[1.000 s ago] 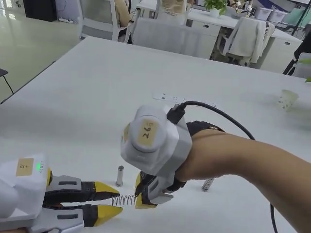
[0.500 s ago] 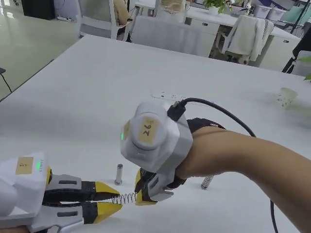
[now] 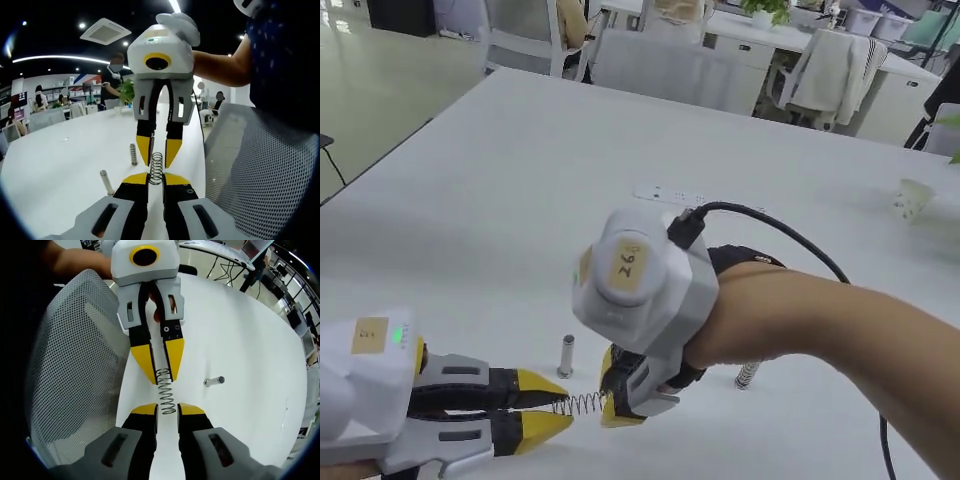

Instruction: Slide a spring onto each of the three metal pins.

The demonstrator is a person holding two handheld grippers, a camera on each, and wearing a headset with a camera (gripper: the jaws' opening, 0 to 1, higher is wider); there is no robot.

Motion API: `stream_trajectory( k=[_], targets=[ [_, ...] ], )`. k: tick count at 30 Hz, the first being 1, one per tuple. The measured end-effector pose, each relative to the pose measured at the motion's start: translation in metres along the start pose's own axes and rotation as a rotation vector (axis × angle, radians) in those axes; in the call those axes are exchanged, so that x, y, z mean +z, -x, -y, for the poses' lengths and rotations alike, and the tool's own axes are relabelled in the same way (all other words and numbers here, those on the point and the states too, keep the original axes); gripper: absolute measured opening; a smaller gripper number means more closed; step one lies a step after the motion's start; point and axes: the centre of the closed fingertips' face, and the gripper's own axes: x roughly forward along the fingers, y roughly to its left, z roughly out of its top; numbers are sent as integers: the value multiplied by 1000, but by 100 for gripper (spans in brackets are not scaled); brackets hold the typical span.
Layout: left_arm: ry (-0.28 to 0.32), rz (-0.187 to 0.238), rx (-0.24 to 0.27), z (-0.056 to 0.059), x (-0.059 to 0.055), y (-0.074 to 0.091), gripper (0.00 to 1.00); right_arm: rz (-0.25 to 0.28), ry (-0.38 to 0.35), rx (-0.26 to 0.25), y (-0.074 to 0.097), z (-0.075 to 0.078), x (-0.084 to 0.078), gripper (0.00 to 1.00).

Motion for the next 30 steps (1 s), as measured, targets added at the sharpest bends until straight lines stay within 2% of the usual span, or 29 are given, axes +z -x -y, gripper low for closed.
stream_trajectory(
  k=[15,30],
  targets=[
    [-30,26,-14,3,16,-3,2,3,-12,15,-4,-1,-5,12],
    [-33,16,-13,2,12,-4,3,17,-14,10,-2,-2,-4,9]
  ],
)
